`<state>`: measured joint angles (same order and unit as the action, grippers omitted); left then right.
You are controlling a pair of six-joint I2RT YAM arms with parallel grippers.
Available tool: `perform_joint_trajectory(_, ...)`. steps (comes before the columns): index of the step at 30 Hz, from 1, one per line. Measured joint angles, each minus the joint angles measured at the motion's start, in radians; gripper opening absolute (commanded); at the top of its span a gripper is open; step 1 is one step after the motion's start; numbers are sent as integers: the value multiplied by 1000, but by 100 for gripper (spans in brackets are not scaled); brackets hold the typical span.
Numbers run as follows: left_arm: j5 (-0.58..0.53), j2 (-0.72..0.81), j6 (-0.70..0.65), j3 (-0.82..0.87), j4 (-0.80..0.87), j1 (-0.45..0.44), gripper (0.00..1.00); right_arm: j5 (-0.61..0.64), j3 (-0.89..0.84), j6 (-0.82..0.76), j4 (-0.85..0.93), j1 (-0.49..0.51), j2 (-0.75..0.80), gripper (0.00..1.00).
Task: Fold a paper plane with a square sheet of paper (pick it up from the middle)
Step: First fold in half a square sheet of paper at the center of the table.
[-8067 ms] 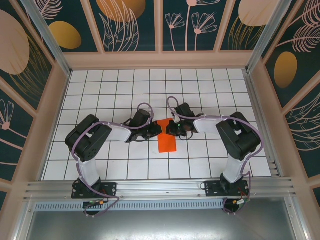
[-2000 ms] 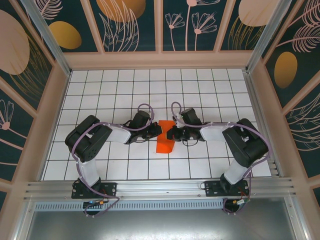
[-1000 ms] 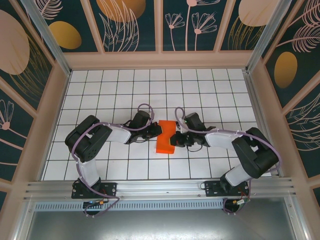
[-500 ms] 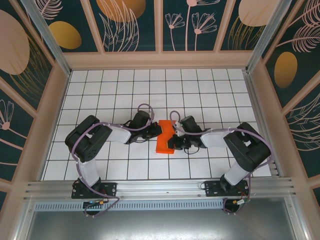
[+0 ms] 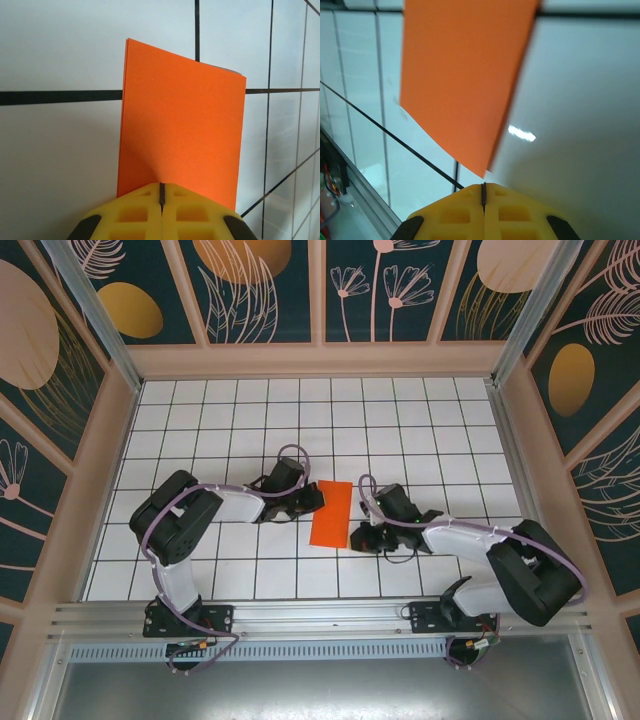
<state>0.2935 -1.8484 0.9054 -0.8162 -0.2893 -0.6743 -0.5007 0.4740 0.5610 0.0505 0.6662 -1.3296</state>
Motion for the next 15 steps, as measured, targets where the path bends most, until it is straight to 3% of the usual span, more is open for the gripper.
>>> perform_joint_trajectory(7,-103,108,-52,34,167,95,0,64,187,48,-33,-58,-40,0)
perform_joint_trajectory(15,-141,222,-80,92,273,153,0,52,352,61,-103,-52,-315,0)
